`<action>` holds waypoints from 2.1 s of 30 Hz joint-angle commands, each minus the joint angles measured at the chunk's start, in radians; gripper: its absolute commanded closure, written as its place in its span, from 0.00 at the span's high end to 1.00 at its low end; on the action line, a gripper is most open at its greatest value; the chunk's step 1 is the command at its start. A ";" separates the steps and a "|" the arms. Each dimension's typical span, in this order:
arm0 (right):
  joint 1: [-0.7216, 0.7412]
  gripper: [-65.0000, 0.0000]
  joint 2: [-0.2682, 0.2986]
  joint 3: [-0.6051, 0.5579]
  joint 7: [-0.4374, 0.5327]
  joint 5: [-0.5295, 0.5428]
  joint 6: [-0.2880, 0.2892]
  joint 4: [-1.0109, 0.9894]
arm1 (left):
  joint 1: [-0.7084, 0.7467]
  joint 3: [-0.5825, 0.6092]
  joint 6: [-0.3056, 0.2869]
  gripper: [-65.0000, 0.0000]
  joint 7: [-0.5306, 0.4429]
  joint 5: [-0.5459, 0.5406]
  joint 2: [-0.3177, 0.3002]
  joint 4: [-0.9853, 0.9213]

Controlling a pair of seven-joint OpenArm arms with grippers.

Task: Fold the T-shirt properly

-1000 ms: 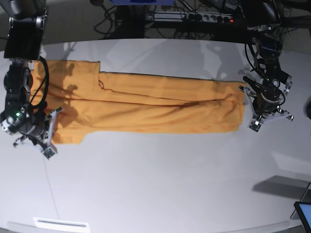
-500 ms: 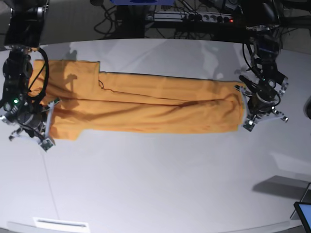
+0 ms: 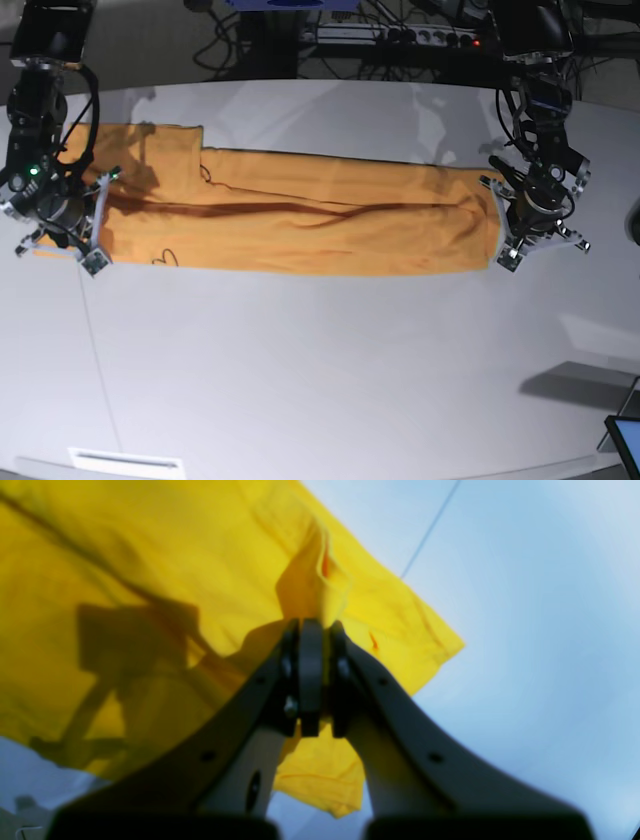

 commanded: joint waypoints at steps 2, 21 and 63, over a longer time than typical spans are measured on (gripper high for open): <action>0.000 0.03 0.013 0.007 0.011 -0.001 -0.001 0.026 | -0.016 -0.007 0.011 0.00 -0.012 0.003 -0.015 0.016; -0.087 0.03 0.013 0.007 -0.034 -0.001 -0.001 0.106 | -0.014 -0.006 0.011 0.00 -0.012 0.003 -0.012 0.016; -0.213 0.50 0.019 0.182 -0.023 -0.001 -0.001 0.106 | -0.016 -0.018 0.011 0.00 -0.075 0.001 -0.012 0.022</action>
